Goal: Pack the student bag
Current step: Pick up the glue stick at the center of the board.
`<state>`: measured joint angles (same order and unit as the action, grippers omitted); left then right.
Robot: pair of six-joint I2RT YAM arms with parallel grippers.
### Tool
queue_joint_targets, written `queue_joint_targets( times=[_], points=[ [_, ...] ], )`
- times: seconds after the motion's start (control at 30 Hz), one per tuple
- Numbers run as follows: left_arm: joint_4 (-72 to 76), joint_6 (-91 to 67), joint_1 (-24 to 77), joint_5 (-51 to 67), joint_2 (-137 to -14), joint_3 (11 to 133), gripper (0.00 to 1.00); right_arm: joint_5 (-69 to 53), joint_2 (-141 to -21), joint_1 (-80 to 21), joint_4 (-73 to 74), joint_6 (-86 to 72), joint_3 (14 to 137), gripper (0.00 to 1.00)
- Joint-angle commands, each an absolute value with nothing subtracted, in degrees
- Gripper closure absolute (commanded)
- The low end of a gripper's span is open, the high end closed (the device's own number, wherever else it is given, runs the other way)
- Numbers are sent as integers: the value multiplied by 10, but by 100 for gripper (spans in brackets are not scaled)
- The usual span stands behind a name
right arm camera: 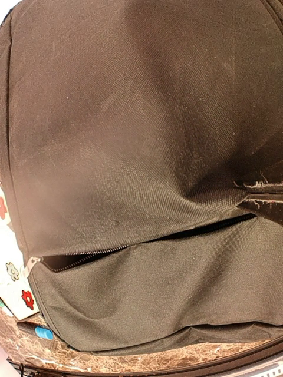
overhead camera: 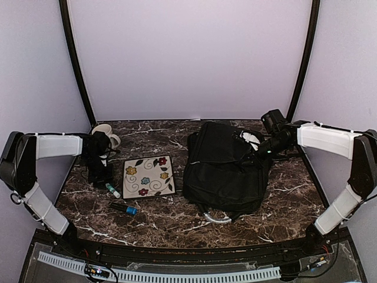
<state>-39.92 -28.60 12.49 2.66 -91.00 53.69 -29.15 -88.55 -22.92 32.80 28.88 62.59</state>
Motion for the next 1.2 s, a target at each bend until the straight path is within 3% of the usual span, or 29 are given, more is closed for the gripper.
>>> queue_joint_targets(
  times=[0.0,0.2,0.43,0.97,1.17],
  points=[
    [-392,-313,122,93,-885,510,59,-287,-892,-228,319,294,622,100],
    [-376,-318,122,107,-894,503,62,-287,-889,-228,319,295,621,100],
    [-383,-299,122,78,-907,519,78,-286,-888,-228,319,295,621,100],
    [-412,-255,122,32,-950,555,71,-285,-892,-228,321,296,621,100],
    [-412,-255,122,35,-944,554,81,-286,-894,-228,321,296,623,100]
  ],
)
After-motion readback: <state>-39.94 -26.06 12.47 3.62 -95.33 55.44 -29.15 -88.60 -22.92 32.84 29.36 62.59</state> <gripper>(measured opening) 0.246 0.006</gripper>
